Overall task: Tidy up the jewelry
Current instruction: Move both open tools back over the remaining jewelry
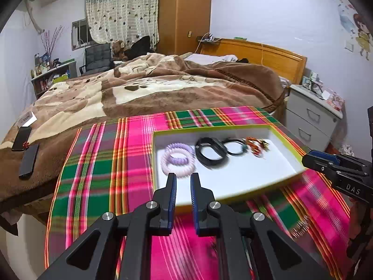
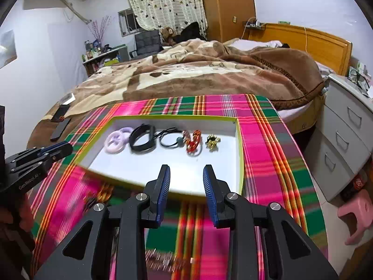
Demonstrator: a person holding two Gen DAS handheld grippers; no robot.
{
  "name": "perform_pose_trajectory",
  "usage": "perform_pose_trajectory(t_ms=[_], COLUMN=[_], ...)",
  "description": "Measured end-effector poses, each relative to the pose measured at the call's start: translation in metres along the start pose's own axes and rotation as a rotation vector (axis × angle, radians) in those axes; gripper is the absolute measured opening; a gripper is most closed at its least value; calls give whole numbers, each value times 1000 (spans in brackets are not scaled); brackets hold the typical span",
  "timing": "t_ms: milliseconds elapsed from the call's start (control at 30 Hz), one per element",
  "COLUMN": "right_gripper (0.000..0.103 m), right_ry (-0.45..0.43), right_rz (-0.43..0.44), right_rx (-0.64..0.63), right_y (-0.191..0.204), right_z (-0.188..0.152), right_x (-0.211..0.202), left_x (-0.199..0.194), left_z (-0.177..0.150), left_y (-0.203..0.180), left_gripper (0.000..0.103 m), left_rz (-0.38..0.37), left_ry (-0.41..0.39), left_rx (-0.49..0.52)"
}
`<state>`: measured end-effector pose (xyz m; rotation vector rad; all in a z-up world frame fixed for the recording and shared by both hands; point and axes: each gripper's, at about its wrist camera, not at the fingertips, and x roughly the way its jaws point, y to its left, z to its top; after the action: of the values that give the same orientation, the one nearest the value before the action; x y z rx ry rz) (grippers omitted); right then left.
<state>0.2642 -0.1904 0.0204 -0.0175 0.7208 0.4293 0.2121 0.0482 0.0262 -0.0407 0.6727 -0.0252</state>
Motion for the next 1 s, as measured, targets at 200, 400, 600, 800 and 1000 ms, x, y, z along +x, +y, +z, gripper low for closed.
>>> perform_pose_trajectory(t_ms=[200,400,600,800,1000], right_gripper=[31,32,32,32,32], right_ry=[-43,-54,-52,-41,-43], right_rz=[8,10,19,26,18], right_rx=[2,16,35,48,50], right_y=[10,16,21,26,28], right_z=[-31,-57,-82,-101,-109], right_x=[-42,-68,-87,-101,-111], left_x=[-38,-67,-91,-106,-115], left_z=[-29,-53,-76,-95,-105], left_y=[-19,-29,-36,-43,-45], left_gripper=[11,11,11,11,11], left_rz=[-22,-27,-42,-67,-78], left_ry=[-31,-51,-52,-38,-38], left_rx=[8,13,10,21,25])
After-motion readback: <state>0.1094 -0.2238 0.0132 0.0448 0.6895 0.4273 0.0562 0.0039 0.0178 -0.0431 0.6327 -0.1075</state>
